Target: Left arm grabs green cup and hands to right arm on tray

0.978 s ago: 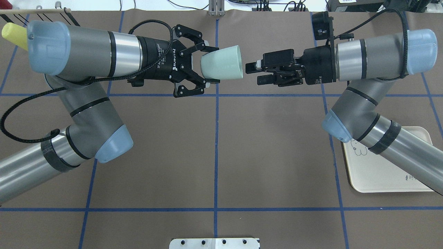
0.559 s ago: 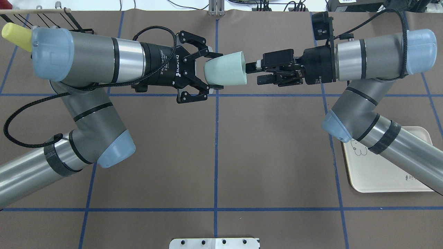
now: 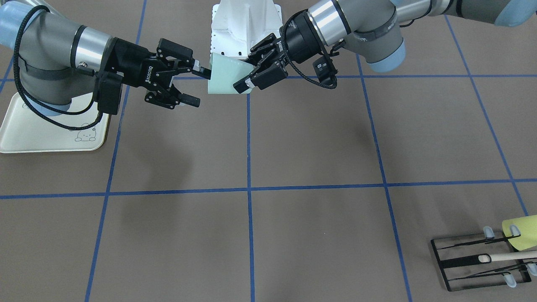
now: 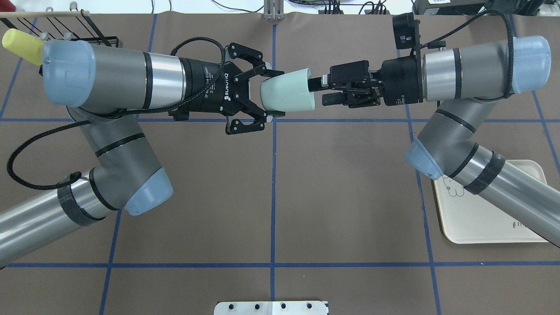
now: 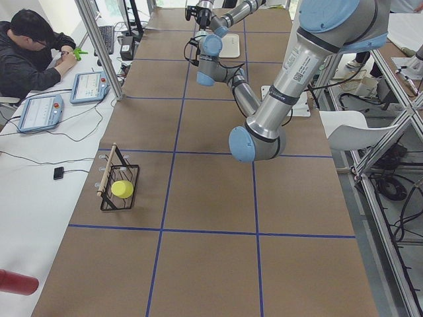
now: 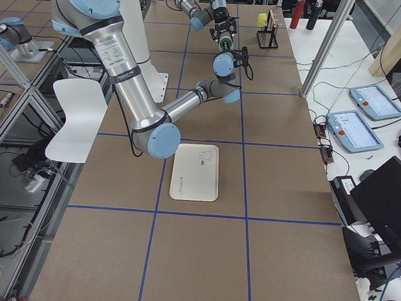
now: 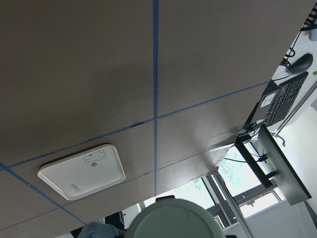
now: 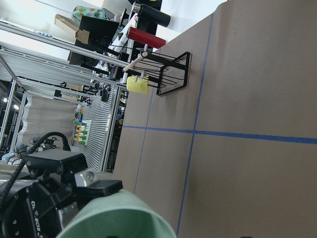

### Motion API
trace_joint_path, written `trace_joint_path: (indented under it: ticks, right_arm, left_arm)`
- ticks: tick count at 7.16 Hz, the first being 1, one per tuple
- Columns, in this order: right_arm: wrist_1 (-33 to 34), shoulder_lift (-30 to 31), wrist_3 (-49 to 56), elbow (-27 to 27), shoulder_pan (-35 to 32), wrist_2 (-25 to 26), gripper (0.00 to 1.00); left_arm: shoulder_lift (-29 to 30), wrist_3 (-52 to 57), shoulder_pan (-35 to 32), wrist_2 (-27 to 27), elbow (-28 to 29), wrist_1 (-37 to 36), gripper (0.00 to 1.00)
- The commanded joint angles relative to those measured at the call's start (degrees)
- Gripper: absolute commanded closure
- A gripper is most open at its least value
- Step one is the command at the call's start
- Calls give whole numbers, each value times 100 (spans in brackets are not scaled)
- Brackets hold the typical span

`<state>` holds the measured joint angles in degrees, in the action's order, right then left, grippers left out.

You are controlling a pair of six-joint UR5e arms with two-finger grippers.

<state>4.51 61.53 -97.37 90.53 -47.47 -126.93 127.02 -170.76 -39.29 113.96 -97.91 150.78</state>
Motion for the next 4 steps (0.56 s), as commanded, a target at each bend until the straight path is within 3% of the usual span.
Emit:
trace_joint_path:
  ticks: [1,4]
  right_arm:
    - [-2,-9,-1,0,1,2,22]
    - [-2,-27,-1,9,1,2,30]
  left_arm:
    - [16,-18,9,-14,0,12,75]
    - [43,-27,97,-32,0,12,75]
